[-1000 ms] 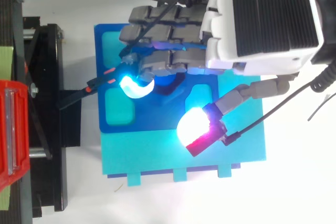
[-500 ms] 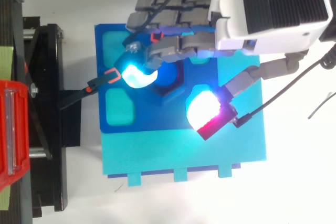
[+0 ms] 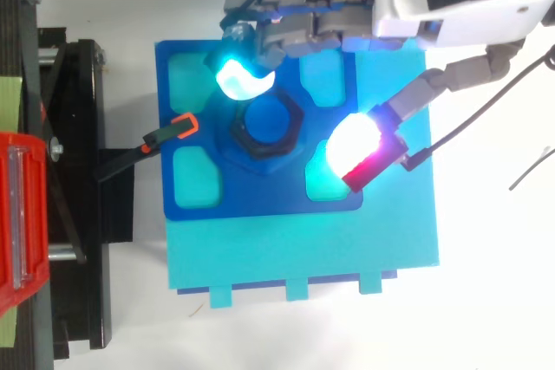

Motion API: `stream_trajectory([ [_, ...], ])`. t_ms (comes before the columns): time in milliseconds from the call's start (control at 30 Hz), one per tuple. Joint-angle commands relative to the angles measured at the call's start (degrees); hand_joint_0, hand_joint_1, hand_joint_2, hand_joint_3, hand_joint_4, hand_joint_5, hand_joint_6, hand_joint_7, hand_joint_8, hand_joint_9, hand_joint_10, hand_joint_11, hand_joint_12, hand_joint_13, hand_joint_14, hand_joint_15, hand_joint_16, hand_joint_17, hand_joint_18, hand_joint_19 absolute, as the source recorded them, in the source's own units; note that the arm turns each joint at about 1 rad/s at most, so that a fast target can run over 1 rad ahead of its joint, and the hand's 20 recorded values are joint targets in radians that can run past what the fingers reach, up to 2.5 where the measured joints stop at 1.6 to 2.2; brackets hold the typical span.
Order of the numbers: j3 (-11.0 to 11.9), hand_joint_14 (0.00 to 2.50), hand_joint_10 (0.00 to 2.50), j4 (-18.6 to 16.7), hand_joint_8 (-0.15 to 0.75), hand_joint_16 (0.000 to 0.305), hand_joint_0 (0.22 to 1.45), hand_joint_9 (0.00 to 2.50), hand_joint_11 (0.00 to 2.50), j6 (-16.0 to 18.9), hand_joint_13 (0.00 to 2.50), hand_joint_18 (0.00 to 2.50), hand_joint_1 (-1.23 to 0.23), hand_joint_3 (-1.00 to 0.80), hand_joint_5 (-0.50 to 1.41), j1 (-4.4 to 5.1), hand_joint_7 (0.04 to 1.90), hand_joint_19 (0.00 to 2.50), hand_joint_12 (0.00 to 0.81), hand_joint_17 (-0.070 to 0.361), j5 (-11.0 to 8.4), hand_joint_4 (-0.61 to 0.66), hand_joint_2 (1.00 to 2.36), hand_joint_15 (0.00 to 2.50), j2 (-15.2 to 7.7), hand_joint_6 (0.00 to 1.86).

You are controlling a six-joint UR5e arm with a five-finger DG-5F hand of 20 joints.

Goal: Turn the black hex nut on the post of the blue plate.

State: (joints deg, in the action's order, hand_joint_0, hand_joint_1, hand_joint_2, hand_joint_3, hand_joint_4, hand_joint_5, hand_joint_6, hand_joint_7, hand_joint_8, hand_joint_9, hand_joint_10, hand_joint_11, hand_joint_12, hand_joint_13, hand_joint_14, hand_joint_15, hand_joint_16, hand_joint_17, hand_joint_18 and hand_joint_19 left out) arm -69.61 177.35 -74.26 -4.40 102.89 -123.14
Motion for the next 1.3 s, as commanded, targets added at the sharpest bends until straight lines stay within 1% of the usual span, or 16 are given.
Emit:
stream_trajectory([
  [0,0.00,0.00,0.00,0.54,0.222,0.053,0.48,0.27,0.00,-0.27,0.12,0.00,-0.40,-0.50,-0.20,-1.31,0.77,0.06,0.350,0.120,1.79,0.18,1.00,0.01,0.00,0.50],
  [33,0.00,0.00,0.00,0.54,0.221,0.053,0.49,0.27,0.00,-0.27,0.12,0.00,-0.40,-0.50,-0.20,-1.31,0.77,0.06,0.349,0.119,1.79,0.18,1.00,0.01,0.00,0.50],
  [100,0.00,0.00,0.00,0.63,0.221,0.053,0.49,0.27,0.00,-0.62,0.12,0.00,-0.40,-0.50,-0.20,-1.93,0.77,0.06,0.350,0.120,2.67,0.18,1.00,0.01,0.00,0.50],
  [300,0.00,0.00,0.00,0.28,0.224,0.053,0.48,0.27,0.00,-0.62,0.12,0.00,-0.40,-0.50,-0.20,-2.28,0.77,0.05,0.351,0.120,3.02,0.18,1.00,0.01,0.00,0.50],
  [467,1.41,0.00,0.00,0.63,0.225,0.053,0.48,0.27,0.00,-0.62,0.12,0.00,-0.40,-0.50,-0.20,-1.58,0.77,0.05,0.351,0.120,2.67,0.18,1.00,0.01,0.00,0.50],
  [567,2.64,0.00,0.00,0.72,0.227,0.053,0.48,0.27,0.00,-0.71,0.12,0.00,-0.40,-0.50,-0.20,-0.96,0.77,0.05,0.352,0.120,1.88,0.18,1.00,0.01,0.00,0.50],
  [700,3.96,0.00,0.00,0.63,0.227,0.053,0.49,0.27,0.00,-0.53,0.12,0.00,-0.40,-0.50,-0.20,0.45,0.77,0.05,0.352,0.120,-1.02,0.19,1.00,0.01,0.00,0.50],
  [833,4.22,0.00,0.00,-0.16,0.227,0.053,0.49,0.27,0.00,-0.62,0.12,0.00,-0.40,-0.50,-0.20,2.38,0.77,0.06,0.352,0.119,-3.66,0.19,1.00,0.01,0.00,0.50],
  [900,4.22,0.00,0.00,-0.43,0.228,0.053,0.49,0.28,0.00,-0.53,0.12,0.00,-0.40,-0.50,-0.20,3.70,0.77,0.05,0.352,0.119,-4.63,0.18,1.00,0.01,0.00,0.50],
  [933,4.22,0.00,0.00,-0.34,0.228,0.053,0.49,0.28,0.00,-0.53,0.12,0.00,-0.40,-0.50,-0.20,4.93,0.77,0.05,0.352,0.119,-5.77,0.18,1.00,0.01,0.00,0.50],
  [1000,4.22,0.00,0.00,-0.25,0.229,0.053,0.49,0.28,0.00,-0.53,0.12,0.00,-0.40,-0.50,-0.20,5.72,0.77,0.06,0.352,0.119,-7.61,0.18,1.00,0.00,0.00,0.50],
  [1033,4.13,0.00,0.00,-0.08,0.229,0.053,0.49,0.28,0.00,-0.62,0.12,0.00,-0.40,-0.50,-0.20,6.33,0.77,0.05,0.352,0.119,-9.72,0.18,1.00,0.01,0.00,0.50],
  [1067,4.22,0.00,0.00,-0.08,0.229,0.053,0.49,0.28,0.00,-0.62,0.12,0.00,-0.40,-0.50,-0.20,7.12,0.77,0.06,0.352,0.119,-11.04,0.19,1.00,0.00,0.00,0.50],
  [1133,4.22,0.00,0.00,0.10,0.229,0.053,0.49,0.28,0.00,-0.62,0.12,0.00,-0.40,-0.50,-0.20,8.00,0.77,0.05,0.352,0.119,-11.83,0.19,1.00,0.00,0.00,0.50],
  [1200,4.13,0.00,0.00,0.28,0.229,0.053,0.49,0.28,0.00,-0.62,0.12,0.00,-0.40,-0.50,-0.20,8.44,0.77,0.05,0.352,0.119,-12.10,0.19,1.00,0.01,-0.09,0.50],
  [1267,4.13,0.00,0.00,0.54,0.229,0.053,0.49,0.28,0.00,-0.62,0.12,0.00,-0.40,-0.50,-0.20,9.50,0.77,0.05,0.352,0.119,-13.15,0.19,1.00,0.00,-0.09,0.50],
])
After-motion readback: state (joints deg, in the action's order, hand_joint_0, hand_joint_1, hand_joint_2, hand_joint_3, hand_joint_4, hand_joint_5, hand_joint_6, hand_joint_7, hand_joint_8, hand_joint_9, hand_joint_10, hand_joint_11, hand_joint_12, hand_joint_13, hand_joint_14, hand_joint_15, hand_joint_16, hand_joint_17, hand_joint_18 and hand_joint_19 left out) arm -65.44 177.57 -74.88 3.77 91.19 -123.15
